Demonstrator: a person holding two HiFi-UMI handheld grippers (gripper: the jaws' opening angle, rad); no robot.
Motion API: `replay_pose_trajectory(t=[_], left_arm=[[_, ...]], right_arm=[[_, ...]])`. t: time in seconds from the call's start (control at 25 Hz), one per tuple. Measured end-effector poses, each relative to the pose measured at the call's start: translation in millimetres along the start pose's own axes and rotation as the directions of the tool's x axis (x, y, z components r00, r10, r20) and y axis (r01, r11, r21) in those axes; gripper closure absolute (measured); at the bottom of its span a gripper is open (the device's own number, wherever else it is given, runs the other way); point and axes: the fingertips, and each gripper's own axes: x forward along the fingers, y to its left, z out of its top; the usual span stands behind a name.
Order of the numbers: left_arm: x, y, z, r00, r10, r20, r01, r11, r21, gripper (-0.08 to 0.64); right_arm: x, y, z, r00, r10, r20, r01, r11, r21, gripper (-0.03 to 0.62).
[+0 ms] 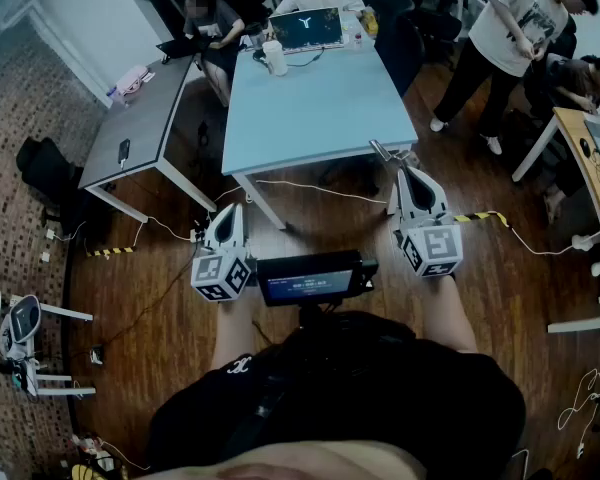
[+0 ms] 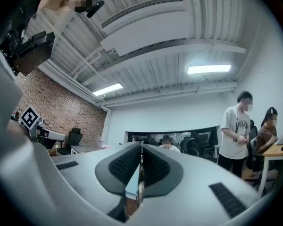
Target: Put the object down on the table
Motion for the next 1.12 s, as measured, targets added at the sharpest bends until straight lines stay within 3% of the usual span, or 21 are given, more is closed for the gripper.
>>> replay_pose_trajectory(t=[0.44,0.68,1.12], left_arm=[[22.4,45.1,-12.5,0.999,-0.044,0.000,0.044,0.999,0.014,0.568],[42.9,80.2,-6.0,0.998,-0.056,-0.016,0.056,0.998,0.008,0.568],[134.2,116.6,-16.0,0.999,-0.018,-0.035,0.018,1.000,0.006,0.568]], right_arm=[[28.3,29.4,-19.3,0.999,-0.029,0.027,0.029,1.000,-0.010,0.598],[62.4,52.6,-32.9,1.000,-0.027,-0.012,0.026,1.000,-0.008,0.598],[167.1,15.6,-58.8,1.000,0.008,0.009,-0.008,1.000,0.010,0.598]])
